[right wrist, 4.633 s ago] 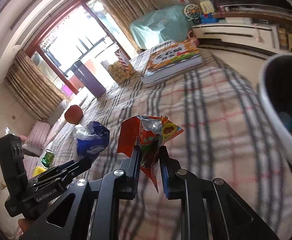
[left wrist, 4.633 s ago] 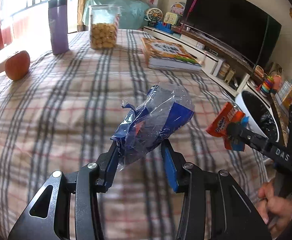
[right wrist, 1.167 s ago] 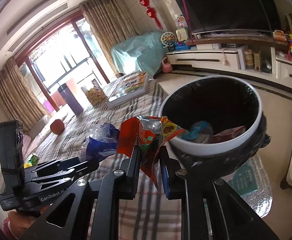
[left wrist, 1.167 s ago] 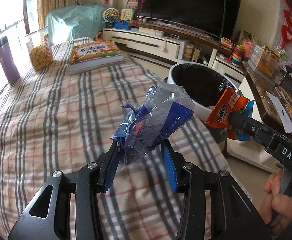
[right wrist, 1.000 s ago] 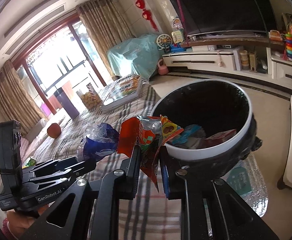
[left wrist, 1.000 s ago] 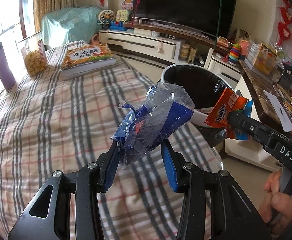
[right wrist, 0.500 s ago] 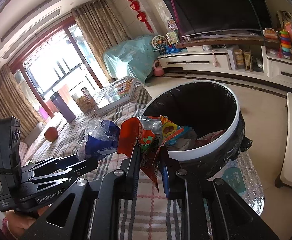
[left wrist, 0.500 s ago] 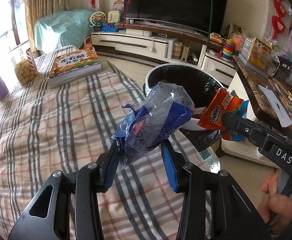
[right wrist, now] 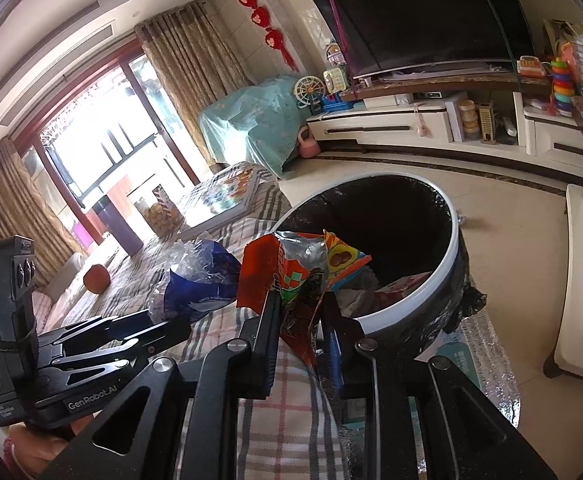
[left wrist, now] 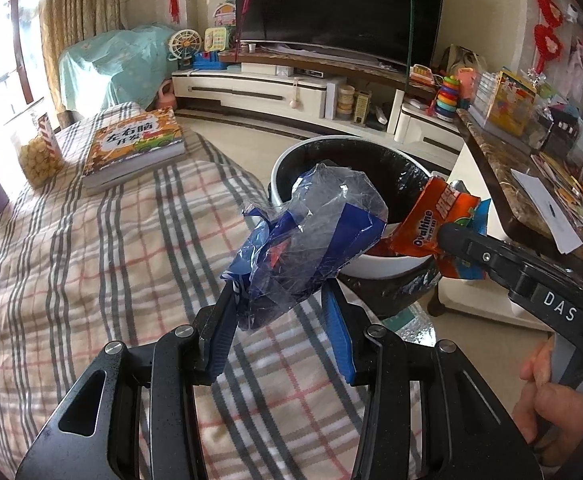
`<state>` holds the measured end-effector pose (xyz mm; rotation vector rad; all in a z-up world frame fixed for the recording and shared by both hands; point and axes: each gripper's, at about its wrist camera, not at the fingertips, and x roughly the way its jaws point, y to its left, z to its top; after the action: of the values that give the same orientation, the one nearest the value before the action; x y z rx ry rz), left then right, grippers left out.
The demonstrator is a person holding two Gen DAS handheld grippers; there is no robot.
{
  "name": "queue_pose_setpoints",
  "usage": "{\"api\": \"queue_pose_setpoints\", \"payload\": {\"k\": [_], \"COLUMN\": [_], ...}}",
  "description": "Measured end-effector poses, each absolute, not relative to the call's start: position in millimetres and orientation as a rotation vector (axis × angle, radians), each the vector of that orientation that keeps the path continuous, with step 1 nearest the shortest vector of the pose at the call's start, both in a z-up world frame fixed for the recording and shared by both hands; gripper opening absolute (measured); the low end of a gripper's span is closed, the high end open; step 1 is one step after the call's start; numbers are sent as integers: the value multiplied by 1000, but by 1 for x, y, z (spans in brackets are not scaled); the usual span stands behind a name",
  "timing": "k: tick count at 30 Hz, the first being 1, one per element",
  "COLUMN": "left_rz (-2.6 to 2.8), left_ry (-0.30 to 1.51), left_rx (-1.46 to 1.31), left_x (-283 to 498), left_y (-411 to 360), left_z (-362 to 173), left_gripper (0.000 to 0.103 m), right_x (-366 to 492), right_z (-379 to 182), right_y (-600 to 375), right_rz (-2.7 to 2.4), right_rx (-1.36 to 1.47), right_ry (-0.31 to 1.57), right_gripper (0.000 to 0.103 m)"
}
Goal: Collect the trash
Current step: 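Carry the blue snack bag and orange wrapper over the trash bin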
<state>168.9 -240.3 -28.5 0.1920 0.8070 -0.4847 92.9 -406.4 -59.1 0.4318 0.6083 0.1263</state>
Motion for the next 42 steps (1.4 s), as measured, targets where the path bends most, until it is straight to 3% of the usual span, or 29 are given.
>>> {"api": "queue_pose_setpoints", "payload": {"k": [42], "left_rz": [-517], "left_ry": [804], "left_rx": [248], "left_x": [190], "left_y": [-285], "left_z": [-26], "left_gripper": [41], "right_x": [113], "right_z": [-50], "right_y": [-443], "right_rz": [84], "right_rx": [390], "right_ry": [616], "right_gripper": [23]}}
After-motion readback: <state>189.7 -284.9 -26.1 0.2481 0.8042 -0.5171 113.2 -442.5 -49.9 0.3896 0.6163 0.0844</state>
